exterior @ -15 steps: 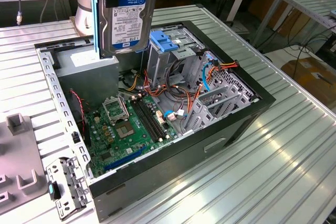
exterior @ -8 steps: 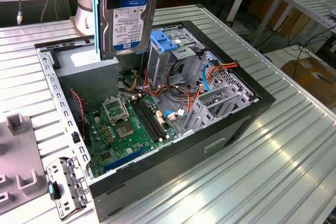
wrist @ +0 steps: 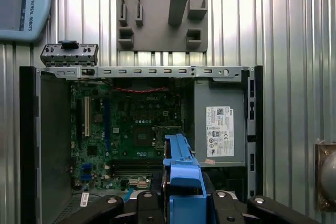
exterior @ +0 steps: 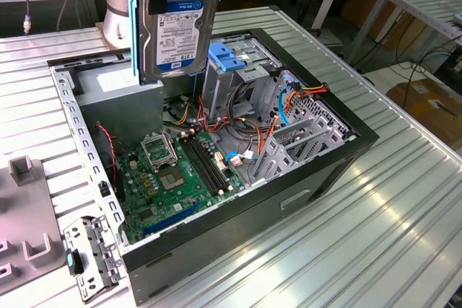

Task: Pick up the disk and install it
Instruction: 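Insert the disk into the insertion slot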

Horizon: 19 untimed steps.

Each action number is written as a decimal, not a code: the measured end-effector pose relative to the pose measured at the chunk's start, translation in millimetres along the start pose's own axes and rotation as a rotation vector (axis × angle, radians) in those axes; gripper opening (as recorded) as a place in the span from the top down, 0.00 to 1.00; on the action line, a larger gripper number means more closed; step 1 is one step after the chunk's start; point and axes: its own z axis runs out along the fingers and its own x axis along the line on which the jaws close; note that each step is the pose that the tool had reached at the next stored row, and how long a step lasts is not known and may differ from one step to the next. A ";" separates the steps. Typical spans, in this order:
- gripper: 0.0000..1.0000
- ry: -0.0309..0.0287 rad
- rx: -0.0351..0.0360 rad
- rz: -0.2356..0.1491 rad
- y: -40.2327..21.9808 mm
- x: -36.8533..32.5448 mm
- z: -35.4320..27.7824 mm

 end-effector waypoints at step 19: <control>0.63 0.0000 0.0000 0.000 -0.3 13.3 -0.1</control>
